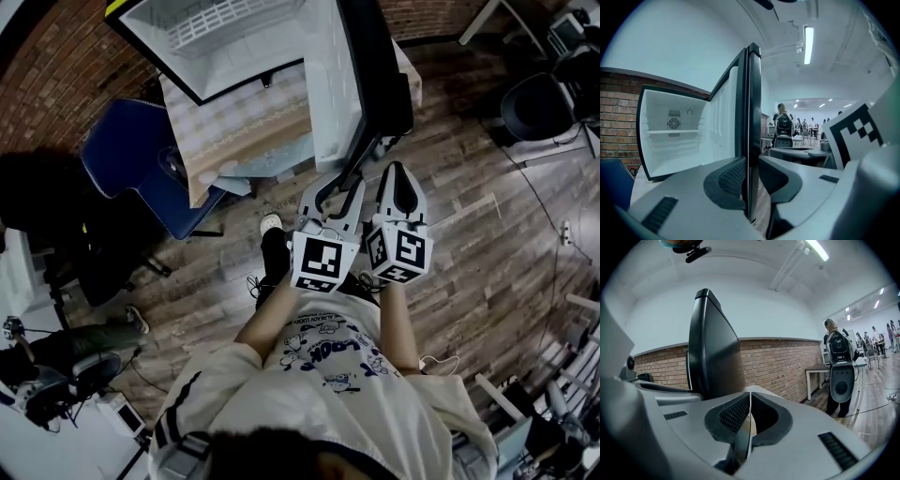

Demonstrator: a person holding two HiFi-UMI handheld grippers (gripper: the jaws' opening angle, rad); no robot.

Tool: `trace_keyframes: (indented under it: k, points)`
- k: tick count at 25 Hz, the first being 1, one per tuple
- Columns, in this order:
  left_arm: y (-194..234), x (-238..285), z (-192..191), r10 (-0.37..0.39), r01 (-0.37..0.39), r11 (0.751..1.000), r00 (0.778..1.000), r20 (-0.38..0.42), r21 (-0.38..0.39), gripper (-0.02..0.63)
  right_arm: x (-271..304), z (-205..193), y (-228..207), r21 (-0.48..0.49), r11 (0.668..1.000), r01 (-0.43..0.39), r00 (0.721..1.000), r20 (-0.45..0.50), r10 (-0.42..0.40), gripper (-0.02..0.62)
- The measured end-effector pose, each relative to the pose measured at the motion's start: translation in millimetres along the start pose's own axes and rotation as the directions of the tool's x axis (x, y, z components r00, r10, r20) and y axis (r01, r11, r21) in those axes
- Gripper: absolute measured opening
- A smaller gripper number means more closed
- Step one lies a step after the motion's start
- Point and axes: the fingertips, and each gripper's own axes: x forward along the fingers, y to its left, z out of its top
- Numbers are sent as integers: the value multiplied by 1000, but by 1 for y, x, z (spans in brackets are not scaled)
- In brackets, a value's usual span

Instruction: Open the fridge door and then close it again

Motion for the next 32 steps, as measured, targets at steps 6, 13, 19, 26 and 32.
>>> trace_keyframes:
  k: [6, 13, 19, 26, 32]
  points:
    - [-17, 12, 0, -40, 40, 999, 999, -11, 18, 86, -4, 5, -15, 1, 999, 33, 999, 17, -33, 34]
    - [-34, 26, 5, -86, 87, 996, 996, -9, 14, 78, -5, 12, -23, 6, 998, 55, 998, 9, -55, 34]
    - [-40, 34, 6, -103, 103, 995, 995, -6, 11, 77, -5, 11, -27, 4, 998, 62, 998, 7, -62, 34]
    - [-47, 39, 8, -114, 114, 993, 994, -6, 19, 77, -7, 11, -38, 11, 996, 84, 996, 8, -84, 34]
    - [-49, 38, 9, -113, 112, 993, 994, 6, 21, 78, -7, 8, -35, 12, 997, 77, 997, 4, -77, 34]
